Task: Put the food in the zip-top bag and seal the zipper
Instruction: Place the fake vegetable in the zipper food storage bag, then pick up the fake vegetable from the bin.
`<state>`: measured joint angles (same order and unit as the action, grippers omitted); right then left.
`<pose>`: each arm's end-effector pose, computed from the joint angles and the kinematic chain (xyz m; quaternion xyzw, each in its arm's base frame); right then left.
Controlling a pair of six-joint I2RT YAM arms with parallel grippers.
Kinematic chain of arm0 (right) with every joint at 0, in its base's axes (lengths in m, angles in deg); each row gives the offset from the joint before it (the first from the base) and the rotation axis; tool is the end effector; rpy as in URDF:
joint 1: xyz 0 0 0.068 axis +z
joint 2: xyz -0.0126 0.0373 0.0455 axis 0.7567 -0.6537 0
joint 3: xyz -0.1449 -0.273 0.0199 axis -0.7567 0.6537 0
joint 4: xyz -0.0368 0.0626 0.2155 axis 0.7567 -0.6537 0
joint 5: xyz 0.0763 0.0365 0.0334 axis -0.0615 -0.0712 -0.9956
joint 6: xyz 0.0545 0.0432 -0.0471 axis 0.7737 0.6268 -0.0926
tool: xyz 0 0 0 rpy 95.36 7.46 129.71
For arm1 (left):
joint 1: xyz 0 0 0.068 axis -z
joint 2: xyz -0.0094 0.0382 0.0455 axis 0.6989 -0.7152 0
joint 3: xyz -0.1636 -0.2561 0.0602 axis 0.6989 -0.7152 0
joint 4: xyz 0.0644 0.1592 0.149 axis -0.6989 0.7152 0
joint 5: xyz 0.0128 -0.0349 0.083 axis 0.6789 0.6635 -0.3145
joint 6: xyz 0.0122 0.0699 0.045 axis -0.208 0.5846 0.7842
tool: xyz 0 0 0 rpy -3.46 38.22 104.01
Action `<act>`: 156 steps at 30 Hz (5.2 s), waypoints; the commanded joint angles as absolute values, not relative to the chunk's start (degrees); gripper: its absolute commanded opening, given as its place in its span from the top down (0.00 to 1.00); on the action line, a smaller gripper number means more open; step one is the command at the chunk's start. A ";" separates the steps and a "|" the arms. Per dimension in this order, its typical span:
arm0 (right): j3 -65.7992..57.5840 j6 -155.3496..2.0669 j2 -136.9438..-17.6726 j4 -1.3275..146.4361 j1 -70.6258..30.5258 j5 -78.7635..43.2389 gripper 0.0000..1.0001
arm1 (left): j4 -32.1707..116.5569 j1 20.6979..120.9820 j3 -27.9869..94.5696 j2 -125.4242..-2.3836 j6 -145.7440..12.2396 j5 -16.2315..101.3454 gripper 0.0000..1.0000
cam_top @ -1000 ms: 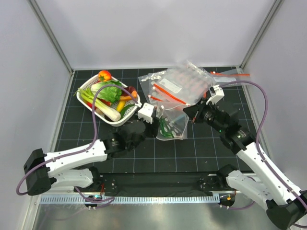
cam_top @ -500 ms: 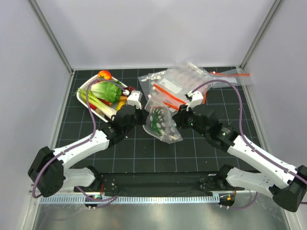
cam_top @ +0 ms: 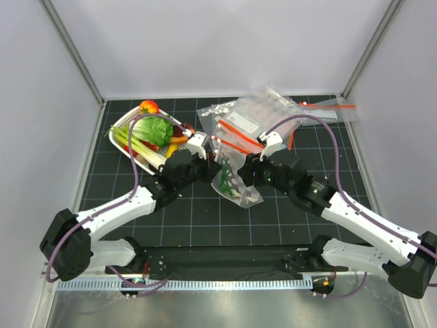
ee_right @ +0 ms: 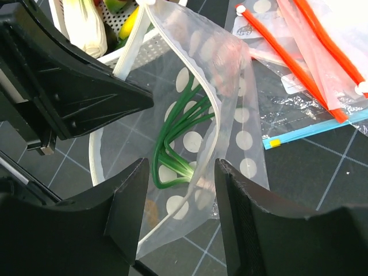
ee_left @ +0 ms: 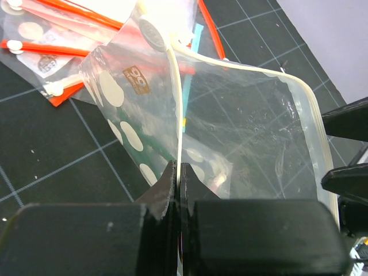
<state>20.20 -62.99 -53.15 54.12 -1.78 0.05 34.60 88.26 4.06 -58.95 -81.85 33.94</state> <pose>0.1460 0.1395 0.3450 -0.1486 0.8264 0.2384 0.4879 0.1961 -0.1882 0.3100 0.1193 0.7993 -0.3383 0.4822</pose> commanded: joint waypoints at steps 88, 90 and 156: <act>23.27 -59.73 -48.87 59.35 -0.92 20.20 0.99 | 67.33 54.37 32.84 -76.03 -124.51 6.32 0.00; 23.36 -59.73 -48.96 59.61 -0.84 20.11 0.99 | 66.54 51.56 32.75 -78.40 -128.01 12.04 0.00; 21.78 -59.90 -49.32 59.00 -0.84 12.03 0.99 | 18.30 73.33 -1.87 -38.15 -112.57 67.51 1.00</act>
